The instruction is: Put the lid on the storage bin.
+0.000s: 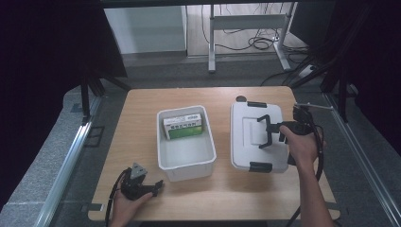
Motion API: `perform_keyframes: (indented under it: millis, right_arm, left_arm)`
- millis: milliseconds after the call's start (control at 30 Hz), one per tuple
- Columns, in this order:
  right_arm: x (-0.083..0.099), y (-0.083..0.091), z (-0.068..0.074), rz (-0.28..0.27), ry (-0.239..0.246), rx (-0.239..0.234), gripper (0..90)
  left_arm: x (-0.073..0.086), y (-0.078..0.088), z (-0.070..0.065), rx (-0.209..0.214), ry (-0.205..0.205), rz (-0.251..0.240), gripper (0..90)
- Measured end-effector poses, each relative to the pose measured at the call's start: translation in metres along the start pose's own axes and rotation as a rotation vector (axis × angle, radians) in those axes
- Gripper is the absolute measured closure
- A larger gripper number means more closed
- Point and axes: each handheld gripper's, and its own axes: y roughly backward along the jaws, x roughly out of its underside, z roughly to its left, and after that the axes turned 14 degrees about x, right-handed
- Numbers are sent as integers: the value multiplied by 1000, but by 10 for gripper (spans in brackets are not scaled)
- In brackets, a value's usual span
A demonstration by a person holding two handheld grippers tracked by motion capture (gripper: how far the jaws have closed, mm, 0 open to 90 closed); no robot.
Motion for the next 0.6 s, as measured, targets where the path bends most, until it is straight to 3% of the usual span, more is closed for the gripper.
perform_keyframes:
  millis: [233,600]
  right_arm:
    - [-4,12,15,-2,17,-27,850]
    - [-15,37,39,-19,56,-23,850]
  left_arm:
    - [0,0,0,-1,3,-4,122]
    - [0,0,0,0,1,2,122]
